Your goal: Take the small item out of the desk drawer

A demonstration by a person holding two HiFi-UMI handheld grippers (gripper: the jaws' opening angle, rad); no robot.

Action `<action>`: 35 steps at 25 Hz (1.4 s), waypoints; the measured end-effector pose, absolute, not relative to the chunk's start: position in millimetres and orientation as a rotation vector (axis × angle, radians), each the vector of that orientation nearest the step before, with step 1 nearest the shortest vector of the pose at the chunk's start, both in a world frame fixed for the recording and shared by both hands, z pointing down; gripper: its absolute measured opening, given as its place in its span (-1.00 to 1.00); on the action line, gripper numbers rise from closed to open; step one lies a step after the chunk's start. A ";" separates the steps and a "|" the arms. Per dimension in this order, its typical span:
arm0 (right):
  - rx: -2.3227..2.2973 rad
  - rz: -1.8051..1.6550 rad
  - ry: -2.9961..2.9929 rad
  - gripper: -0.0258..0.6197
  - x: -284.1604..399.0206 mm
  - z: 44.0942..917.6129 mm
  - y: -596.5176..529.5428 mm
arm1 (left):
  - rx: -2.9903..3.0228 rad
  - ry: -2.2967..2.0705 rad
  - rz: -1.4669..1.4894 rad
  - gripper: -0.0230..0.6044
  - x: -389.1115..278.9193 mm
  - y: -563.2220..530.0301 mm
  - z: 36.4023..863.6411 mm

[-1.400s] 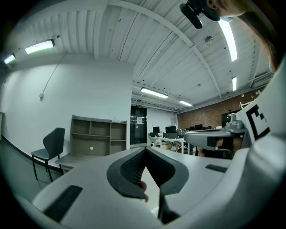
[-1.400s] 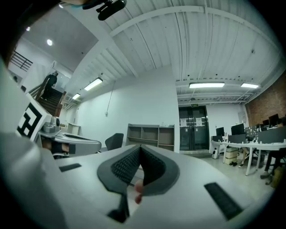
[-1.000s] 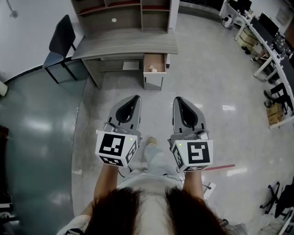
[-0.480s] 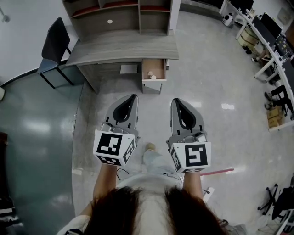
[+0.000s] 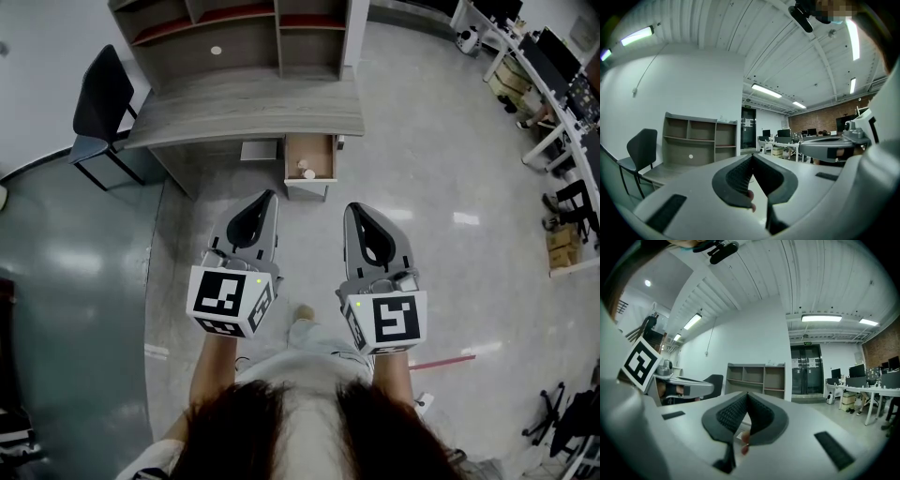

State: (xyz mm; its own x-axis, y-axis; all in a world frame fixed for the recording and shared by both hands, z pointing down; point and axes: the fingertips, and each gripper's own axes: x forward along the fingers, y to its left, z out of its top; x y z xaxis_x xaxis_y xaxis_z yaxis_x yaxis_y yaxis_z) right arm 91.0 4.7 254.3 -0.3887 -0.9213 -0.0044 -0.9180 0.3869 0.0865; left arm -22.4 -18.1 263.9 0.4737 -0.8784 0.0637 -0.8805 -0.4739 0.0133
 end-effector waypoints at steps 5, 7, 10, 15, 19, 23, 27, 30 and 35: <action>1.698 -0.096 -2.611 -0.83 95.5 257.8 -20.4 | 2.640 -1.604 0.090 -0.89 -20.0 -38.4 270.2; 1.687 -0.084 -2.616 -0.83 96.8 261.1 -28.9 | 2.628 -1.615 0.099 -0.89 -20.5 -43.6 273.1; 1.671 -0.072 -2.629 -0.83 96.6 262.8 -39.5 | 2.610 -1.631 0.106 -0.89 -22.5 -49.8 275.4; 1.652 -0.058 -2.641 -0.83 93.2 267.9 -54.9 | 2.582 -1.647 0.100 -0.89 -29.6 -62.8 279.2; 1.648 -0.029 -2.641 -0.83 91.2 274.6 -73.3 | 2.577 -1.653 0.096 -0.89 -34.0 -80.6 281.1; 1.654 0.001 -2.639 -0.83 88.2 282.5 -99.7 | 2.580 -1.646 0.090 -0.89 -37.9 -108.0 283.6; 1.667 0.010 -2.619 -0.83 86.6 288.3 -128.4 | 2.581 -1.632 0.091 -0.89 -42.2 -138.8 286.4; 1.657 0.012 -2.606 -0.83 81.9 293.5 -149.2 | 2.580 -1.621 0.094 -0.89 -46.3 -162.6 288.8; 1.619 0.025 -2.611 -0.83 70.8 305.8 -178.0 | 2.573 -1.603 0.104 -0.89 -51.3 -197.5 296.9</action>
